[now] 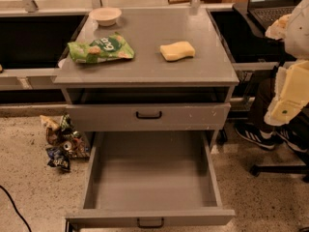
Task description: Place sponge into middle drawer
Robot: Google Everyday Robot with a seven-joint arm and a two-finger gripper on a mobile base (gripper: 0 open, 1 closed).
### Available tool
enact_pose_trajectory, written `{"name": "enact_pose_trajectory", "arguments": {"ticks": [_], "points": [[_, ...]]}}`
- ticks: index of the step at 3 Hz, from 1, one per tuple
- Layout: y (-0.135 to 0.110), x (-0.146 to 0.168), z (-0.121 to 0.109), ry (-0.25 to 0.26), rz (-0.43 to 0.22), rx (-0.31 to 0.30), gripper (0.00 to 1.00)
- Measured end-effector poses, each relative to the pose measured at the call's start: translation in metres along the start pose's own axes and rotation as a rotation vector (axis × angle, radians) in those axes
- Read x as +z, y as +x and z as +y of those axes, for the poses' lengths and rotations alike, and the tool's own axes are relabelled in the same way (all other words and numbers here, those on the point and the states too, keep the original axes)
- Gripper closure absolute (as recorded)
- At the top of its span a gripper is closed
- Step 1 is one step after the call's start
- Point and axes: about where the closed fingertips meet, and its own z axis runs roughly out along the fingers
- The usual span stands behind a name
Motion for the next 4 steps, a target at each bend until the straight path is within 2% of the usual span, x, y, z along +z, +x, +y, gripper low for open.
{"name": "enact_pose_trajectory", "arguments": {"ticks": [2,3,4], "points": [[-0.002,0.003,-0.008,0.011,-0.021,0.007,0.00],[-0.012,0.023,-0.040,0.013,-0.122,0.024,0.00],[-0.027,0.058,-0.078,-0.017,-0.248,0.073,0.00]]}}
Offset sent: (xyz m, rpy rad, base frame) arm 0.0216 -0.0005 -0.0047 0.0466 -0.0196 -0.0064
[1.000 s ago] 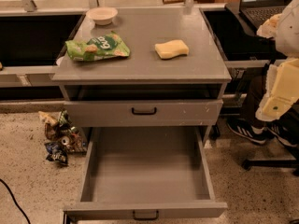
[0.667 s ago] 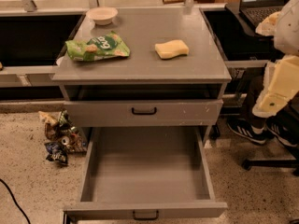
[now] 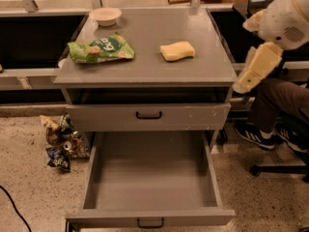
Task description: Place sponge into middle drawer
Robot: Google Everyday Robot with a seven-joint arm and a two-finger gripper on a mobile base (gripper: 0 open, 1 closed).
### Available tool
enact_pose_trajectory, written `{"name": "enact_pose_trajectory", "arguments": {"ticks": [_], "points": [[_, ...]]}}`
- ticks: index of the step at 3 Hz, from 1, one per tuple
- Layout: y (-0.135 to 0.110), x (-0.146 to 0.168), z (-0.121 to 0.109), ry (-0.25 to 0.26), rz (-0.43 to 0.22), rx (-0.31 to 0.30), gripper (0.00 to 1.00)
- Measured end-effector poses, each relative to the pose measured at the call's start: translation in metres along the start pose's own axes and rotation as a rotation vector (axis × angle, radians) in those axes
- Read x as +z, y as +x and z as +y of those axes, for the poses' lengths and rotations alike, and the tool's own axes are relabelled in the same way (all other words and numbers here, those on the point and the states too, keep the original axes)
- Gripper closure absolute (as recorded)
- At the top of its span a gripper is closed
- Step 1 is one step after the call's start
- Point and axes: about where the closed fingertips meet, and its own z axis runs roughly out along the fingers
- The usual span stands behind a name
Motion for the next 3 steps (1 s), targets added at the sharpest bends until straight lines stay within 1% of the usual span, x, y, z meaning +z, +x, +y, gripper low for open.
{"name": "enact_pose_trajectory", "arguments": {"ticks": [1,2,3], "points": [[-0.018,0.049,-0.031,-0.047,-0.099,0.042,0.00],[-0.018,0.050,-0.031,-0.047,-0.100,0.043,0.00],[-0.018,0.073,-0.054,-0.034,-0.139,0.066,0.00]]}}
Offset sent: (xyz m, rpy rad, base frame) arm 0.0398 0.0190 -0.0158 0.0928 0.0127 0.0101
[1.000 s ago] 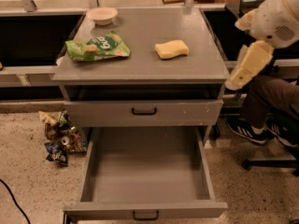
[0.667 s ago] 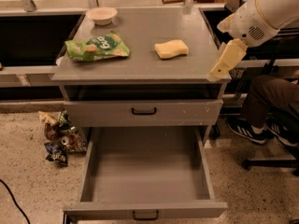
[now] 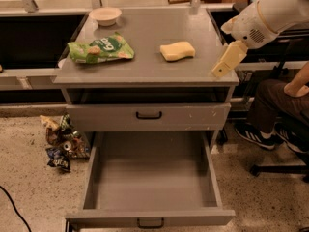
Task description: Place sponge into middle drawer
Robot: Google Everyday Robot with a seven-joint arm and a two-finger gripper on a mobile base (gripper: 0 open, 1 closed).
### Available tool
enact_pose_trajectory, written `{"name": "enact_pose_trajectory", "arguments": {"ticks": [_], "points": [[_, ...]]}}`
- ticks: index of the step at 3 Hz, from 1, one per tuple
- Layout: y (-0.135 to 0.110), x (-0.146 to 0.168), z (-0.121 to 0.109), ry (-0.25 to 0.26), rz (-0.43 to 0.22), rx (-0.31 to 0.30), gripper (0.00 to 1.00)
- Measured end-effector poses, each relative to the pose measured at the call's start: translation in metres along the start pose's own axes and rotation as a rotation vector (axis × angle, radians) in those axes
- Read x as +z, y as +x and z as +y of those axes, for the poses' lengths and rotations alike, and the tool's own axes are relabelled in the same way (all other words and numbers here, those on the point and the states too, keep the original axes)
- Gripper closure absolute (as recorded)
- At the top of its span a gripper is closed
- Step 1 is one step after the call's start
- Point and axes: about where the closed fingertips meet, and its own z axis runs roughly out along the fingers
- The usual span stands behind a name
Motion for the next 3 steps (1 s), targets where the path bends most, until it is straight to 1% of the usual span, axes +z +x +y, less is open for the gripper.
{"name": "enact_pose_trajectory", "arguments": {"ticks": [1,2,3], "points": [[0.003,0.033,-0.038,-0.002,-0.059,0.041,0.00],[0.006,0.062,-0.070,-0.005,-0.119,0.099,0.00],[0.008,0.084,-0.092,-0.016,-0.193,0.168,0.00]]}}
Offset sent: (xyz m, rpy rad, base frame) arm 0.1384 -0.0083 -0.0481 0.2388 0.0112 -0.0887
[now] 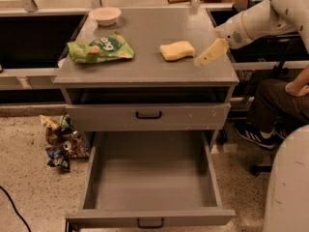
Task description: Place sponge into middle drawer
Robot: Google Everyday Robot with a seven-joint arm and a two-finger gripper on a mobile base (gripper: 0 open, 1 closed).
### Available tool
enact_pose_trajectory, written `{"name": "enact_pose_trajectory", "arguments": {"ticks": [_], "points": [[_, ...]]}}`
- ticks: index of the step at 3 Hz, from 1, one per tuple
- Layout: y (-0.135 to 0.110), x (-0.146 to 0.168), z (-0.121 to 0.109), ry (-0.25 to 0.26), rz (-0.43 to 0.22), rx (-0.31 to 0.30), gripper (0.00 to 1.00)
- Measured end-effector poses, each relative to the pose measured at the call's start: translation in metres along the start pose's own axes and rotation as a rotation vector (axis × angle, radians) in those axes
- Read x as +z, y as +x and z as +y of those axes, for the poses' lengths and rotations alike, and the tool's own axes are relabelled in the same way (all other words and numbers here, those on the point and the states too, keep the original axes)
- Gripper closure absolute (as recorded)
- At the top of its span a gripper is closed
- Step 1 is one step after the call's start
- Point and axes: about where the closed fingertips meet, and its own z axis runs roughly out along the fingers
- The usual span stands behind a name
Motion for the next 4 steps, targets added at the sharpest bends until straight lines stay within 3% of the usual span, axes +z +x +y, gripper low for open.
{"name": "enact_pose_trajectory", "arguments": {"ticks": [1,3,4], "points": [[-0.007,0.021,-0.010,-0.013,-0.041,0.024,0.00],[-0.006,0.050,-0.044,0.061,-0.056,0.034,0.00],[-0.011,0.094,-0.065,0.074,-0.087,0.034,0.00]]}}
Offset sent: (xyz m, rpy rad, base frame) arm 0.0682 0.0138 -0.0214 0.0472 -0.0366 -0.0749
